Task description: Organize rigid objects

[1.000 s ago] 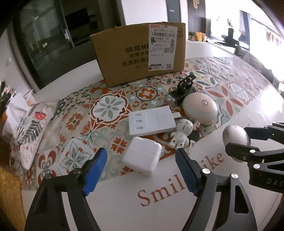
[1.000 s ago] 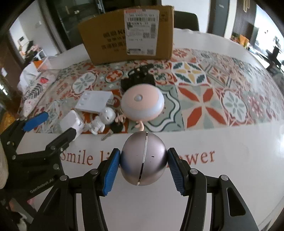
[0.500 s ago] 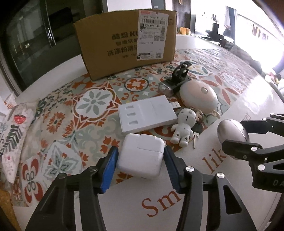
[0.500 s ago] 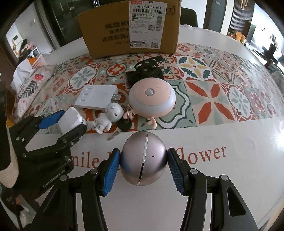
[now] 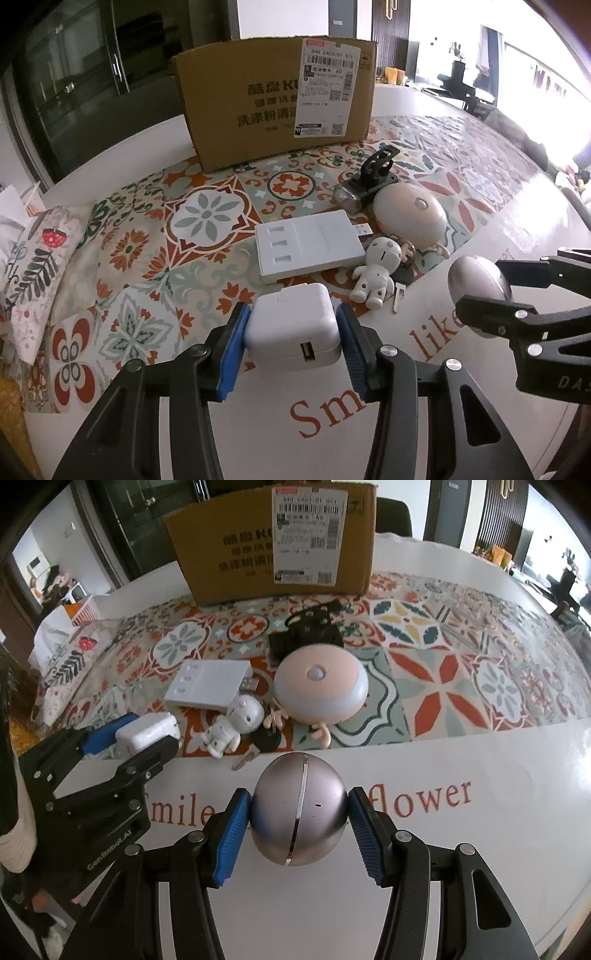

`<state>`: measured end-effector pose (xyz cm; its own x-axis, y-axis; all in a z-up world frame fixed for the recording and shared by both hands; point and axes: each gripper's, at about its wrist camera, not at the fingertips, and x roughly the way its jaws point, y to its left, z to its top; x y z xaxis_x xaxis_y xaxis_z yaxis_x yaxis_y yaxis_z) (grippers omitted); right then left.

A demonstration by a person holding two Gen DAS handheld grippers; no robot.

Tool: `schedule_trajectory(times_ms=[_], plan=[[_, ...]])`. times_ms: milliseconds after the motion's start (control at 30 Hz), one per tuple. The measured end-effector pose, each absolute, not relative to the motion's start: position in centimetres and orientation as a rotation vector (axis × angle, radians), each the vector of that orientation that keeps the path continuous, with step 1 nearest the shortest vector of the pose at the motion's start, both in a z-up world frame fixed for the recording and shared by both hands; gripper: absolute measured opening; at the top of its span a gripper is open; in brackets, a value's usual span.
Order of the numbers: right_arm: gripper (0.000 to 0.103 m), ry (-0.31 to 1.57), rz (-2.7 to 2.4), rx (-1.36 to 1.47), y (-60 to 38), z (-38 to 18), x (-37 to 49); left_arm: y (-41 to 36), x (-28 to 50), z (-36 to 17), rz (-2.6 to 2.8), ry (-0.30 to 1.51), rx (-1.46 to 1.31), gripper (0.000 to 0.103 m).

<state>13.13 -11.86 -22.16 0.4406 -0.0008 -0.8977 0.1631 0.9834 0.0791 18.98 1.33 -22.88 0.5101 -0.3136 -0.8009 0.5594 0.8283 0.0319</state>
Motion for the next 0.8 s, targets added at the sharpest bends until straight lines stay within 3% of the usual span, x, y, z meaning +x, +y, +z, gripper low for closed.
schedule_trajectory(times_ms=[800], plan=[[0.055, 0.886, -0.042, 0.114, -12.2, -14.9, 14.9, 2.2, 20.1, -14.3, -0.437, 0.746, 0.210, 0.047]])
